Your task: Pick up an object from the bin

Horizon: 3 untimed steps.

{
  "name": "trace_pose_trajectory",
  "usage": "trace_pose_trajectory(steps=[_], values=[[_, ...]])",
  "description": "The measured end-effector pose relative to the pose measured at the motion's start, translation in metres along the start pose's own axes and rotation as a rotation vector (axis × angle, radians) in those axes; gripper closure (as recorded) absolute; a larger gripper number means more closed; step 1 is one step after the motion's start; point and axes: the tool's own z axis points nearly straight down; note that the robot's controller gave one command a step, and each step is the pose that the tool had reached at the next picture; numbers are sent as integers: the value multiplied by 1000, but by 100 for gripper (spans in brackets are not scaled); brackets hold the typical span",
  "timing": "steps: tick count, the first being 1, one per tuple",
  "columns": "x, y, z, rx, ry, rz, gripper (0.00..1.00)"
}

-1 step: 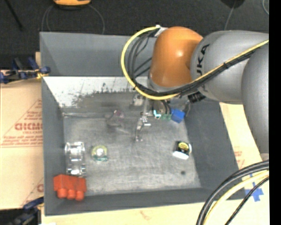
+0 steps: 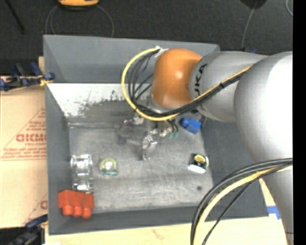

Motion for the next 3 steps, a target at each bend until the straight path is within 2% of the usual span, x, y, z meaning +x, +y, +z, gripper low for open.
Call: trace_pose_trajectory(steps=[1, 2, 3], values=[[-16, 36, -5, 0, 7, 119, 0], [-18, 36, -6, -2, -1, 121, 100], [-10, 52, -132, -2, -3, 117, 100]])
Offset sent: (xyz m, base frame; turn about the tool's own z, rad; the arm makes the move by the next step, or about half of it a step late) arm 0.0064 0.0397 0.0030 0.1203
